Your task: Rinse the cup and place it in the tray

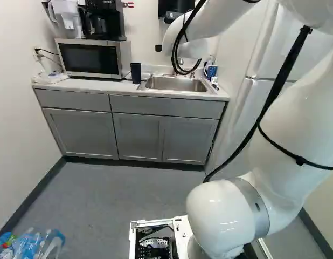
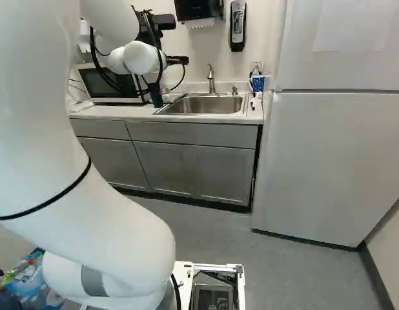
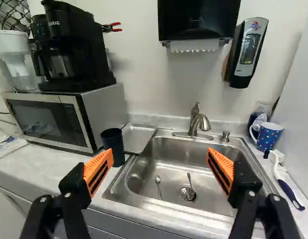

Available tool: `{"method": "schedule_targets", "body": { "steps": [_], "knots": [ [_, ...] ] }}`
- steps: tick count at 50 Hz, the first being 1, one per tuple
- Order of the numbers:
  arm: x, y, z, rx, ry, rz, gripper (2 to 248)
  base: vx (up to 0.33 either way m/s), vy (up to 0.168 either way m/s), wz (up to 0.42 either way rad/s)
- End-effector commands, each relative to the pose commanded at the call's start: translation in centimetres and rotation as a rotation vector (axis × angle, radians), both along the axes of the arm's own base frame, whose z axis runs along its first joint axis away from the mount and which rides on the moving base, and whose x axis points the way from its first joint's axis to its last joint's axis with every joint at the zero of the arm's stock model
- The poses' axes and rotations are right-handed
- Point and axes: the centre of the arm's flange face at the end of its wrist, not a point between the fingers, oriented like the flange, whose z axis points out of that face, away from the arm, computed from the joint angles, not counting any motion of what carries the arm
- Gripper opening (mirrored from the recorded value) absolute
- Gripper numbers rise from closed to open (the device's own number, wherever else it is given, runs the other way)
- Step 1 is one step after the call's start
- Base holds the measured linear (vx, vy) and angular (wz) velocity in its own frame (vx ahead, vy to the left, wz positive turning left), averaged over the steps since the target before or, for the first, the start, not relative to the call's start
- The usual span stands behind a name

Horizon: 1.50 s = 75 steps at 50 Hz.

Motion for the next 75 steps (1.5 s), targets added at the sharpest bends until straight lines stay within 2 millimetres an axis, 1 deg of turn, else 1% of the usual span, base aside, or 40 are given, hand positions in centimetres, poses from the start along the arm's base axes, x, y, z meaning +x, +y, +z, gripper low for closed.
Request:
{"method": "schedule_targets", "body": {
  "steps": [45,75],
  "knots": [
    [0.00,0.00,0.00,0.000,0.000,0.000,247,0.018,-0.008,-0.008],
    [0.00,0.00,0.00,0.000,0.000,0.000,247,0.087,-0.057,-0.001]
  ]
}}
